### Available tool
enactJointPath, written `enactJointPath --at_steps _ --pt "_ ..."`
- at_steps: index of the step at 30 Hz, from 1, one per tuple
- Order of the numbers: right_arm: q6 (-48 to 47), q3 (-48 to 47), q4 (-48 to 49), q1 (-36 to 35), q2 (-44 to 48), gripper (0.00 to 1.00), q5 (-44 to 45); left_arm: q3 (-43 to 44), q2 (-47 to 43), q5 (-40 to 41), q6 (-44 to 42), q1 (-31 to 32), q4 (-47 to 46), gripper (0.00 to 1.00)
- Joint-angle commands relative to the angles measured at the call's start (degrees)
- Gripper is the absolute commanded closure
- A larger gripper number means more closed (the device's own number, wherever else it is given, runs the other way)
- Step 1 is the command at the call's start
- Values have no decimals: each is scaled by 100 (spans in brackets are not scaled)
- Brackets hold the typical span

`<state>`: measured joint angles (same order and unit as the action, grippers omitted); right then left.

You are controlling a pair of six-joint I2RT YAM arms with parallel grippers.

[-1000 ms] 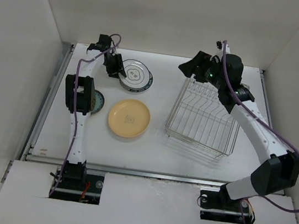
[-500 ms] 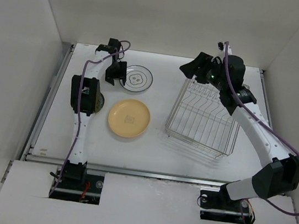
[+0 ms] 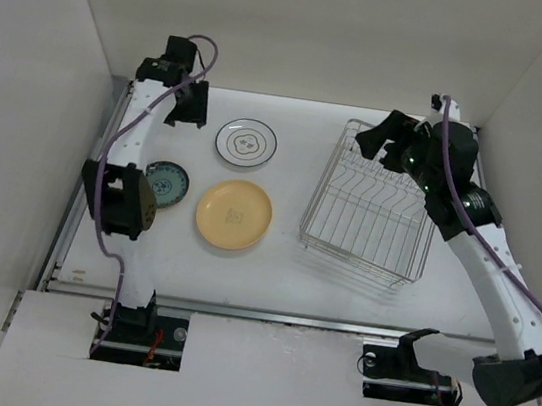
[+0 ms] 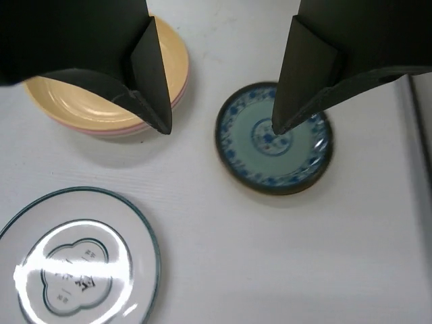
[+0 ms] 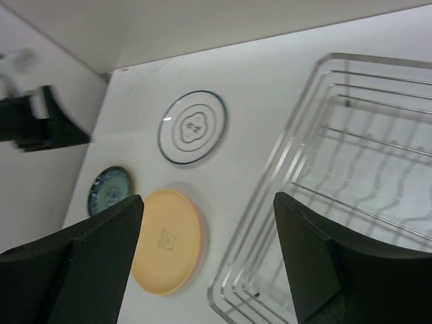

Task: Unload the plates from the dish rack

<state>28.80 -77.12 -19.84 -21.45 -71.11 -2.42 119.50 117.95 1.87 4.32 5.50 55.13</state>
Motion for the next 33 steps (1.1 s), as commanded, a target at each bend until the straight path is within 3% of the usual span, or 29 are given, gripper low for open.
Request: enactJointPath --at_steps 1,6,12,15,22,28,33 --pt "-155 39 -845 -26 597 15 1329 -400 -1411 910 -177 -433 120 42" --pt "-216 -75 -1750 -26 1494 2 2534 -857 -2337 1351 -238 -1366 305 39" --pt "-217 372 -1928 -26 2363 1 2878 -2577 -3610 2255 -598 -1858 -221 31" --pt "-322 373 -2129 -26 2488 1 2878 -2923 -3989 2757 -538 -1964 -354 25" --pt "-488 224 -2560 -26 2804 1 2931 -2713 -4105 1853 -45 -1965 103 24" --pt "-542 461 -2674 -26 3209 1 3045 -3021 -4411 2291 -45 -1965 -47 24" --pt "-594 514 -2807 -26 3314 1 3098 -3073 -4596 2089 -45 -1965 -99 24"
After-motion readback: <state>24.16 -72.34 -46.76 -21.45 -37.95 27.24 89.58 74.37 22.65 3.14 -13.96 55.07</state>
